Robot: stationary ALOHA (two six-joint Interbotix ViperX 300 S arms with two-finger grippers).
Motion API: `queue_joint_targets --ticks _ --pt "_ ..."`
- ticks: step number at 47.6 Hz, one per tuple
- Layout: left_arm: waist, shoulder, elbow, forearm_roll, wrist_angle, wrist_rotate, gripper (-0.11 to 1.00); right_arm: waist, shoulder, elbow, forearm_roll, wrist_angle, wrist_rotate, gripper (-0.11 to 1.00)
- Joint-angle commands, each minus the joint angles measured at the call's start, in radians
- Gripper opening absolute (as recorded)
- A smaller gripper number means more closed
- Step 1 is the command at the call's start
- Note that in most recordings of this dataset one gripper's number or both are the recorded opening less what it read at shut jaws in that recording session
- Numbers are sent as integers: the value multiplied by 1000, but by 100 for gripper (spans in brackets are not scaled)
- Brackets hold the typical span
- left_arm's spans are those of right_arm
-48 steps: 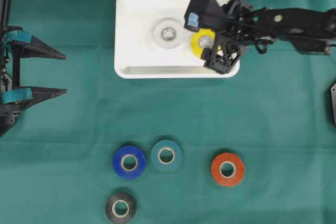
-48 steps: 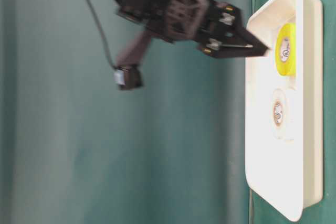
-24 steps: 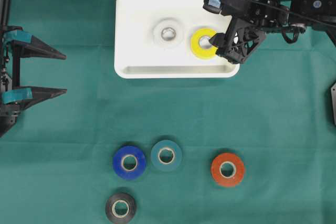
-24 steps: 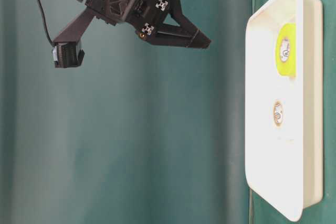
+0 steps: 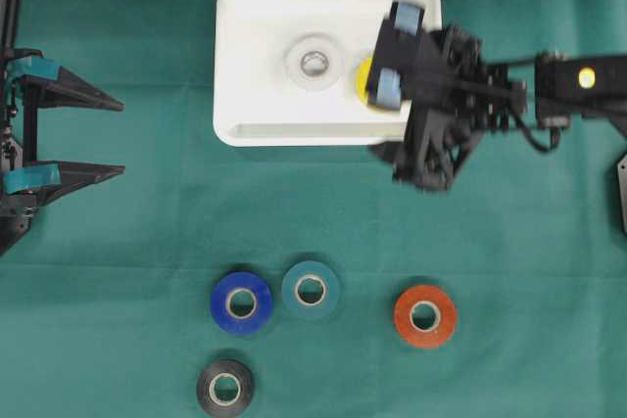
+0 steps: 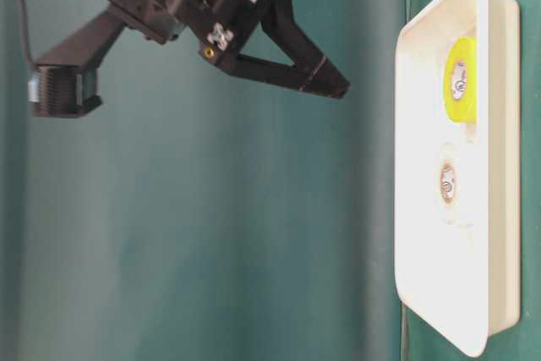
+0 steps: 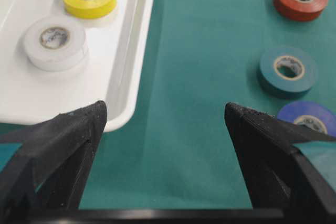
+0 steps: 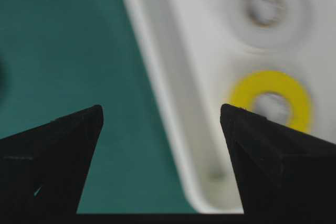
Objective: Pick up the tape from a random location and place it into the white case.
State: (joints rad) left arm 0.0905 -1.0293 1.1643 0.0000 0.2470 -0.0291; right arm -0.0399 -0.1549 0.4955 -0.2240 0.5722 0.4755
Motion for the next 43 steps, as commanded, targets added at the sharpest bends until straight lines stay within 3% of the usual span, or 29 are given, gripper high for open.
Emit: queue_joint_targets --ticks 1,8,24,43 --pt "2 8 -11 -2 -5 0 96 57 -15 -20 0 -20 6 85" --pt "2 8 -11 -2 -5 0 96 103 -12 -20 0 -41 9 85" --pt "2 8 -11 -2 -5 0 96 114 -67 15 -9 -46 -6 84" --pt "2 8 -11 -2 -6 0 96 132 -342 219 -9 -176 -6 84"
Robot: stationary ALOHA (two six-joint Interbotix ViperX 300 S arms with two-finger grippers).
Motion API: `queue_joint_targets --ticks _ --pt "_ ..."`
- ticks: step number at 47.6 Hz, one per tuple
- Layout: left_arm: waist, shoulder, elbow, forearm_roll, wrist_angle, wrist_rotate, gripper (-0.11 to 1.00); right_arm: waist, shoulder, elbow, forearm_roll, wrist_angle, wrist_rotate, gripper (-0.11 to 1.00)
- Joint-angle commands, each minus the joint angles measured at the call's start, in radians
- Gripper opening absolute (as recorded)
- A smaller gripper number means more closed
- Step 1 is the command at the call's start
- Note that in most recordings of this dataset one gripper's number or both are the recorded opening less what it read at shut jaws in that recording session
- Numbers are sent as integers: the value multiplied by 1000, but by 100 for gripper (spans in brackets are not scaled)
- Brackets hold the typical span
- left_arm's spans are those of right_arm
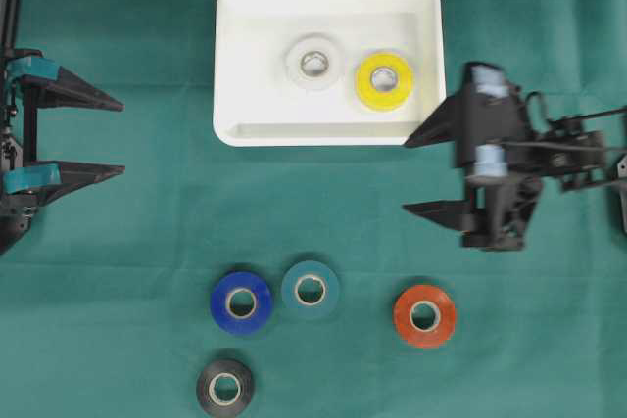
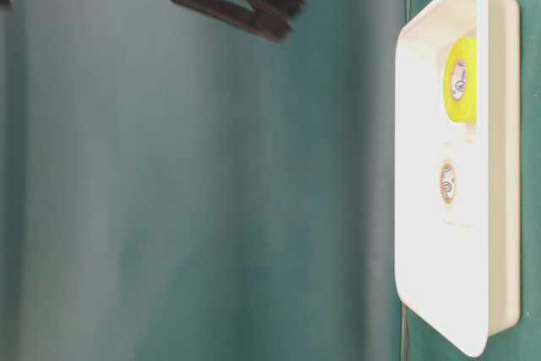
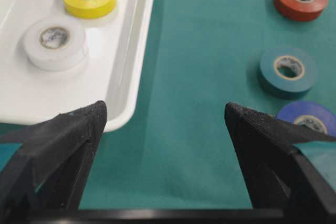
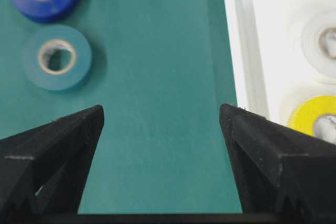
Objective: Pick up the tape from a random location and place it into the white case.
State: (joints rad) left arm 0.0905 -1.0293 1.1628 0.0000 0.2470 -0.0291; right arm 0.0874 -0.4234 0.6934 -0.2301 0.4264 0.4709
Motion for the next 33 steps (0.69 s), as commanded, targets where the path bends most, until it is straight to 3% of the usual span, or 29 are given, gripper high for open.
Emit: queue_joint_targets --ticks 1,16,33 --pt "3 8 -9 -2 -5 0 96 5 -91 31 -3 -34 -2 84" --pt "2 8 -9 -2 -5 0 96 5 -291 189 -6 -81 -2 82" --pt "2 8 -8 -2 -5 0 96 5 -379 344 -32 -153 -2 79"
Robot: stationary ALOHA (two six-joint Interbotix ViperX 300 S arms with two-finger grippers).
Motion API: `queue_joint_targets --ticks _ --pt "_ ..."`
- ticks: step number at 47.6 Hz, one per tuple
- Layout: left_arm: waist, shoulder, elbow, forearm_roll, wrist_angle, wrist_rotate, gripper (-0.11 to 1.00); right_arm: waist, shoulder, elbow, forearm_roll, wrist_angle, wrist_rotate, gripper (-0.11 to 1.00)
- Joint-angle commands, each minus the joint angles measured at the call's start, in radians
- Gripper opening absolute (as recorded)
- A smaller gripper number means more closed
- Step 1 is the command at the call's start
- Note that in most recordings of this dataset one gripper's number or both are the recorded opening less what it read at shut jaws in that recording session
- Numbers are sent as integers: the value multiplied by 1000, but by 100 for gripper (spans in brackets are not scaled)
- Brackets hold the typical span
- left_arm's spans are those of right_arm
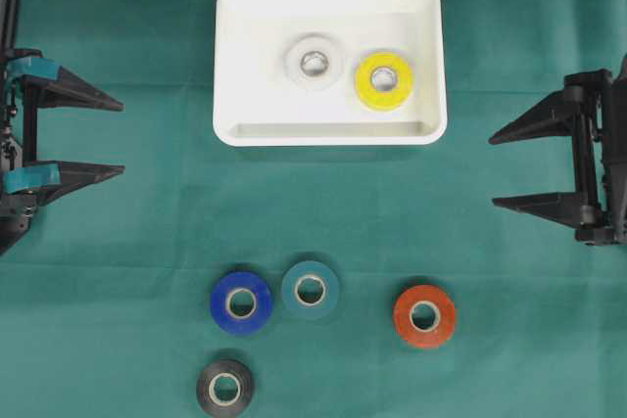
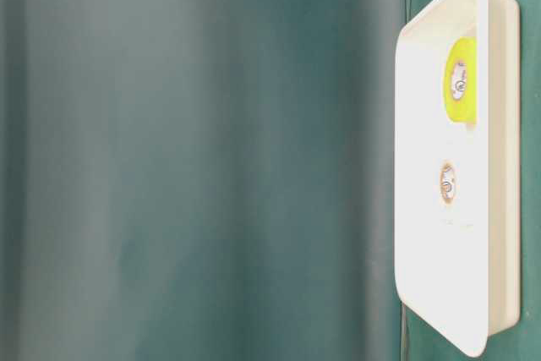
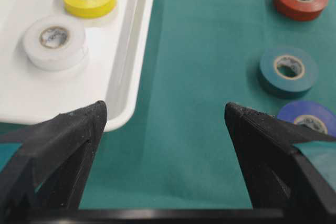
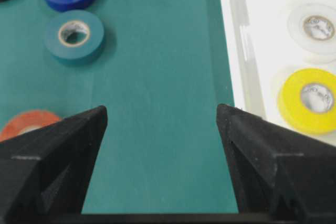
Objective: Pick up the tape from a random location and place it into the white case.
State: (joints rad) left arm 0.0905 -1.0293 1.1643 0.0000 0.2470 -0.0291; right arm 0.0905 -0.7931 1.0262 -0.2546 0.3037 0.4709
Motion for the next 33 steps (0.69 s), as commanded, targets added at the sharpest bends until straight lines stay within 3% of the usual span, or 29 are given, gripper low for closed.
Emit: queue_joint_targets --ticks 1,17,33 --pt "2 8 -9 -2 -6 0 96 2 -12 20 -9 -40 -2 79" --pt "2 8 -3 -2 -12 0 96 -5 -54 156 -15 -204 5 78" --pt "2 8 3 -2 -14 0 96 -20 -51 195 -15 -245 5 77"
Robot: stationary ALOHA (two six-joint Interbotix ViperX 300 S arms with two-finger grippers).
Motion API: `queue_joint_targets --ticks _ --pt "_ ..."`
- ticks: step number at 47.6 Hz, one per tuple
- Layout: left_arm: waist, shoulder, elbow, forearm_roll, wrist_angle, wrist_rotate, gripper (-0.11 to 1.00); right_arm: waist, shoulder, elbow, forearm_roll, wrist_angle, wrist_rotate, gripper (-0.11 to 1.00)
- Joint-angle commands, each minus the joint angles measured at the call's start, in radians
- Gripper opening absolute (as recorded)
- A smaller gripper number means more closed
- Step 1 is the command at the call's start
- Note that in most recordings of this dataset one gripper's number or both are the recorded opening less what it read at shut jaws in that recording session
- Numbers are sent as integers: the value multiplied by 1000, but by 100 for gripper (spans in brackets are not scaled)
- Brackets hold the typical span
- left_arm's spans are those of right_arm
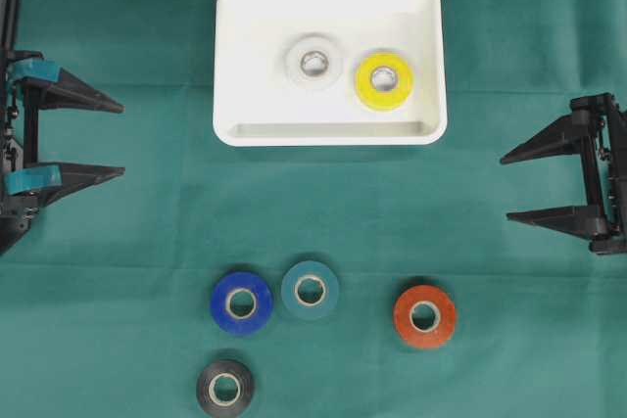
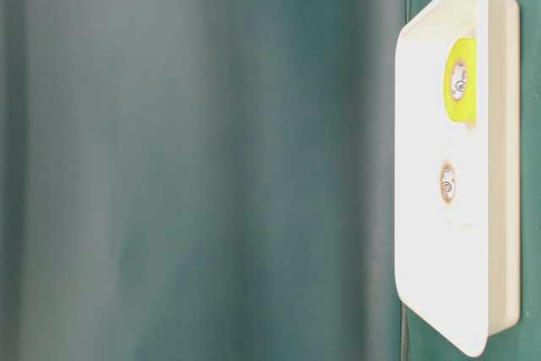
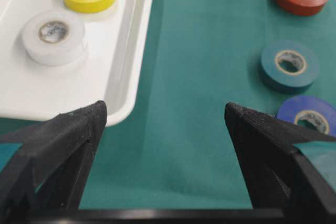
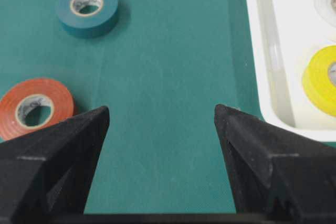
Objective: Pick up the tape from a random location and place it into the white case.
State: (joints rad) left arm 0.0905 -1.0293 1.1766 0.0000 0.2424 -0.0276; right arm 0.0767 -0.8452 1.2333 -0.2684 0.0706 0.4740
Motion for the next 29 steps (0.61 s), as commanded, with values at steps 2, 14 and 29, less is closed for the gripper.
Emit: queue_joint_targets --ticks 2,14,29 --pt "2 8 -11 -2 -9 -2 96 -6 3 -12 -2 -12 2 77" --pt "2 8 -9 -2 -9 -2 96 -6 3 -14 0 -14 6 77" --pt "-6 8 -9 -9 -5 -26 96 -6 2 -21 0 -14 6 77"
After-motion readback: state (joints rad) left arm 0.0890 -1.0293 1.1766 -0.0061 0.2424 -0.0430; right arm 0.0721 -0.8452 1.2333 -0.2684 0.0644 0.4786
